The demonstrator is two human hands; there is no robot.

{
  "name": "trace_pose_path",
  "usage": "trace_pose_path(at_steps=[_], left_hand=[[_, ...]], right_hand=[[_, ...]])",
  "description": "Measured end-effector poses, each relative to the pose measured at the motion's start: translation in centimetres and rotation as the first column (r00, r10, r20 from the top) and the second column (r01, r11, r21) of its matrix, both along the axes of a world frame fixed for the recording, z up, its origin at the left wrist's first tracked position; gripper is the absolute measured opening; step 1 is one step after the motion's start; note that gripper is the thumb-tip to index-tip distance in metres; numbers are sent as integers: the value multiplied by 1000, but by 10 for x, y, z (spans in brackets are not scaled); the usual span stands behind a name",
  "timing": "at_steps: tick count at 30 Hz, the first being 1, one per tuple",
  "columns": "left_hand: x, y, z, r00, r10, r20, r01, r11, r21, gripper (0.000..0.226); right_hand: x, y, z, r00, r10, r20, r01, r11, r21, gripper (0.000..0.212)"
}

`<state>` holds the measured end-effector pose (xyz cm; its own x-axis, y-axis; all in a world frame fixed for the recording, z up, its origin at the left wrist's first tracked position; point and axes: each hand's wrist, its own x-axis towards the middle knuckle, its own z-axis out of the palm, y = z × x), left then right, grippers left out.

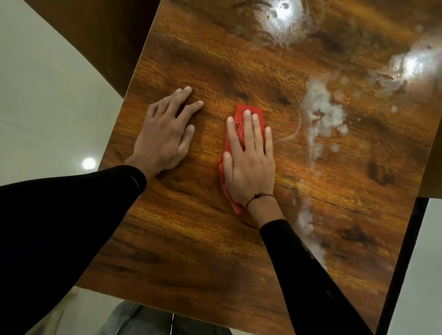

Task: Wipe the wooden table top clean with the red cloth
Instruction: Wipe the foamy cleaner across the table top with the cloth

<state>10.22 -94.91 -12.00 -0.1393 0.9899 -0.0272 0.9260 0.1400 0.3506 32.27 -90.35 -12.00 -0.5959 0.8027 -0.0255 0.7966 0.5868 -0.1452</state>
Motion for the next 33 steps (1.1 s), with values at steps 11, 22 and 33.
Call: trace_pose_path(at_steps=[11,22,33], left_hand=[[-1,-3,5,1000,-12,3,12,1000,-10,53],[7,-9,10,999,-15,-33,14,1000,-16,53],[44,-88,28,999,7,39,-8,1000,22,51]], right_hand=[[37,7,1,922,-387,-11,387,922,-15,75],[-26,-85,8,987,-151,-49,145,984,-107,80],[62,-128,8,989,-147,-3,146,984,-102,78]])
